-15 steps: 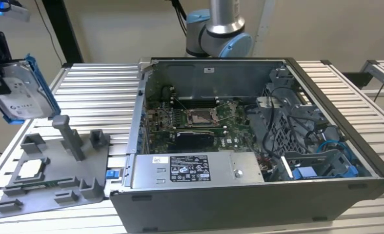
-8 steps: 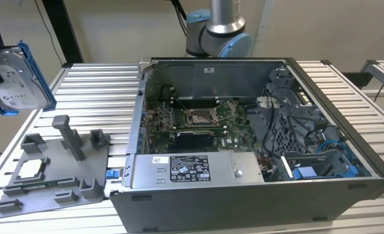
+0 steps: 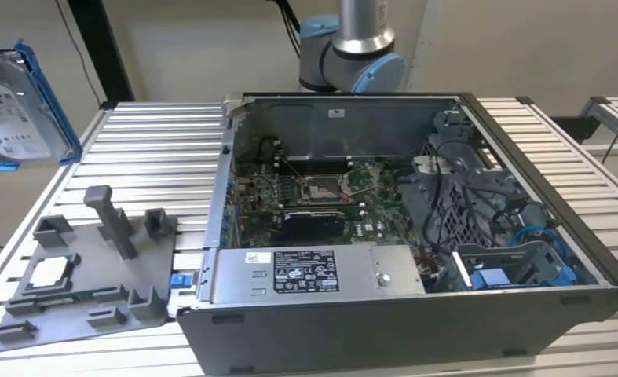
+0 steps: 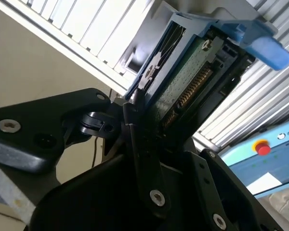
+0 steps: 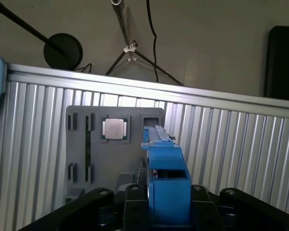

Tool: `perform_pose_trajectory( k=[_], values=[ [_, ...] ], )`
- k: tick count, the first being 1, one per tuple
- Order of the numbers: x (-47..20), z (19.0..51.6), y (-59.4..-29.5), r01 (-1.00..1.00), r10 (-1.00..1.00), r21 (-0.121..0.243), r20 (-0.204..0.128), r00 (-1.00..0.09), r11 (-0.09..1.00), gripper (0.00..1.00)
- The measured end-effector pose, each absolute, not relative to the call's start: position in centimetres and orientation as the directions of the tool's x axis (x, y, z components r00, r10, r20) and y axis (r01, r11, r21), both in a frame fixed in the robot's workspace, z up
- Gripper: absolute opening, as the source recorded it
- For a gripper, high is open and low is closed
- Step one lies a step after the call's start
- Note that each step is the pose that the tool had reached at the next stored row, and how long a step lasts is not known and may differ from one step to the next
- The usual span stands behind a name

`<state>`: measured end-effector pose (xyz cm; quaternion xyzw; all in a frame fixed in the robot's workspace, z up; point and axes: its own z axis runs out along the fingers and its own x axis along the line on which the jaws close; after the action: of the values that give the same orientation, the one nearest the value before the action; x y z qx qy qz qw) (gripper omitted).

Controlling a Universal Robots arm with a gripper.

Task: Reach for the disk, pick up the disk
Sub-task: 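Pick up the disk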

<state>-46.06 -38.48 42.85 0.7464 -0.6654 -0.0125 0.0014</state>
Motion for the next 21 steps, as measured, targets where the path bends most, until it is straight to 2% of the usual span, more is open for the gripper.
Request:
perform_pose_trajectory(
  k=[21],
  values=[
    [-46.0,49.1,-38.5,-0.993,-0.993,0.019,-0.017,0.114,-0.114,0.00]
  ],
)
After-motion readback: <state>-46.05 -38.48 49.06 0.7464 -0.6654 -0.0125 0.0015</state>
